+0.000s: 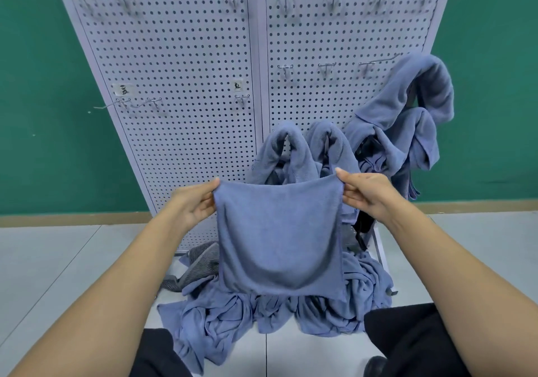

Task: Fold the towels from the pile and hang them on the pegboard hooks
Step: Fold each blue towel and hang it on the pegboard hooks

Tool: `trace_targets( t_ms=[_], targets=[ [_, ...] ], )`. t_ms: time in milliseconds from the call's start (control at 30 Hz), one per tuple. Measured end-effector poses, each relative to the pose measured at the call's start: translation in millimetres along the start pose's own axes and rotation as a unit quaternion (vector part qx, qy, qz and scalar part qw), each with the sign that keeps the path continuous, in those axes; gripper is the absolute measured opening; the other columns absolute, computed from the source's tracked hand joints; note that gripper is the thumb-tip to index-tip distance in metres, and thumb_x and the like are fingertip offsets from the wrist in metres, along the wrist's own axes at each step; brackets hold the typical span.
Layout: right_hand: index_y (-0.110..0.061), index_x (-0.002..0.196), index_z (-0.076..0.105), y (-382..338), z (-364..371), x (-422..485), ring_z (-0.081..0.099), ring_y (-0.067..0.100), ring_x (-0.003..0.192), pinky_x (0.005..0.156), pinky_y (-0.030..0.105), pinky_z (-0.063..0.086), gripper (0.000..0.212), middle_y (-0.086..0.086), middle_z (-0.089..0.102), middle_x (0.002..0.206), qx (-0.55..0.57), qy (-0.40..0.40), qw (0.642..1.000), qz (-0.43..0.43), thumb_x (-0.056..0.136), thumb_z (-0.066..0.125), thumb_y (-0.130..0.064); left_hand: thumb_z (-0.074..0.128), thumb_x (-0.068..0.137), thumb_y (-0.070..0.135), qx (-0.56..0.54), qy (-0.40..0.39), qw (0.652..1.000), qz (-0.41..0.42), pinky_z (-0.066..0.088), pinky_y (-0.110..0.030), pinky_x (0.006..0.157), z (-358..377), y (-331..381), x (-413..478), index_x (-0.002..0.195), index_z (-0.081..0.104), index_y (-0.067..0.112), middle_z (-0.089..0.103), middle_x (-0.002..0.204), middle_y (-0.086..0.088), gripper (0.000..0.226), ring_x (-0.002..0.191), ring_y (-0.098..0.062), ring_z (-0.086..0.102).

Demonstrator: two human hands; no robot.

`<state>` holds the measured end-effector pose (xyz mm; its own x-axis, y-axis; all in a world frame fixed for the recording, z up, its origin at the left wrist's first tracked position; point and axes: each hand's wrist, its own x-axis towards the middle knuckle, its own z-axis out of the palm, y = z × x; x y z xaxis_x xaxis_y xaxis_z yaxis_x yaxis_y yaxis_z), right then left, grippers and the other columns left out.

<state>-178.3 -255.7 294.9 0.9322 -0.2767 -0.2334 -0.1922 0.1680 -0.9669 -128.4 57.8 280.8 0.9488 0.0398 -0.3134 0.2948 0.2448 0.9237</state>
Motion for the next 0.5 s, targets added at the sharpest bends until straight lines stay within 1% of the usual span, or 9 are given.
trace_targets(
  t_ms=[33, 100, 167, 233, 300, 400, 500],
  targets=[
    [-0.006, 0.083, 0.067, 0.0, 8.3, -3.1, 0.067, 0.009, 0.055, 0.061, 0.023, 0.059, 0.017, 0.001, 0.07, 0.061, 0.009, -0.011, 1.0, -0.004, 0.08, 0.076, -0.02, 0.068, 0.085, 0.01, -0.004, -0.007, 1.0, 0.018, 0.055, -0.021, 0.051, 10.0, -1.4, -4.2, 0.083, 0.064, 0.005, 0.07, 0.063, -0.003, 0.007, 0.055, -0.01, 0.067],
    [-0.002, 0.088, 0.068, 0.8, 26.6, -11.4, 0.067, 0.01, 0.056, 0.061, 0.022, 0.059, 0.016, 0.004, 0.07, 0.064, 0.011, -0.037, 0.999, -0.012, 0.082, 0.074, -0.016, 0.068, 0.085, 0.009, 0.009, -0.03, 0.998, 0.051, 0.057, -0.023, 0.056, 31.3, -6.2, -13.6, 0.085, 0.066, 0.005, 0.072, 0.071, -0.006, 0.005, 0.061, -0.012, 0.069],
    [0.001, 0.093, 0.067, 3.8, 45.2, -20.3, 0.065, 0.014, 0.062, 0.061, 0.021, 0.059, 0.018, 0.009, 0.069, 0.073, -0.006, -0.065, 0.998, -0.028, 0.083, 0.073, -0.013, 0.067, 0.086, 0.009, 0.049, -0.049, 0.994, 0.081, 0.056, -0.022, 0.057, 51.6, -12.0, -24.9, 0.091, 0.068, 0.004, 0.072, 0.076, -0.007, 0.007, 0.064, -0.011, 0.069],
    [-0.002, 0.089, 0.067, 6.6, 61.1, -29.4, 0.062, 0.016, 0.066, 0.061, 0.02, 0.059, 0.012, 0.012, 0.066, 0.077, -0.026, -0.084, 0.995, -0.051, 0.085, 0.071, -0.013, 0.067, 0.087, 0.01, 0.098, -0.055, 0.988, 0.108, 0.056, -0.02, 0.057, 68.3, -17.1, -34.7, 0.098, 0.068, 0.004, 0.071, 0.077, -0.006, 0.012, 0.065, -0.011, 0.068],
    [-0.006, 0.082, 0.065, 9.2, 72.1, -35.4, 0.061, 0.013, 0.061, 0.061, 0.02, 0.058, 0.009, 0.008, 0.064, 0.071, -0.048, -0.085, 0.992, -0.077, 0.085, 0.071, -0.013, 0.066, 0.089, 0.013, 0.139, -0.061, 0.979, 0.136, 0.056, -0.019, 0.059, 79.5, -20.1, -40.9, 0.101, 0.069, 0.006, 0.07, 0.08, -0.004, 0.015, 0.066, -0.008, 0.065],
    [-0.007, 0.082, 0.066, 11.2, 79.2, -39.8, 0.062, 0.011, 0.056, 0.06, 0.02, 0.058, 0.009, 0.005, 0.064, 0.067, -0.071, -0.079, 0.989, -0.105, 0.084, 0.072, -0.013, 0.063, 0.091, 0.014, 0.163, -0.068, 0.97, 0.165, 0.05, -0.013, 0.054, 88.0, -21.9, -46.0, 0.096, 0.072, 0.013, 0.071, 0.076, 0.001, 0.011, 0.06, -0.001, 0.063],
    [-0.002, 0.094, 0.068, 9.8, 77.5, -42.5, 0.065, 0.013, 0.065, 0.064, 0.019, 0.058, 0.01, 0.007, 0.067, 0.074, -0.064, -0.095, 0.986, -0.119, 0.09, 0.064, -0.01, 0.062, 0.091, 0.017, 0.15, -0.085, 0.97, 0.172, 0.046, -0.011, 0.051, 89.8, -20.3, -49.1, 0.093, 0.072, 0.014, 0.07, 0.069, 0.007, 0.011, 0.054, 0.004, 0.062]
  ],
)
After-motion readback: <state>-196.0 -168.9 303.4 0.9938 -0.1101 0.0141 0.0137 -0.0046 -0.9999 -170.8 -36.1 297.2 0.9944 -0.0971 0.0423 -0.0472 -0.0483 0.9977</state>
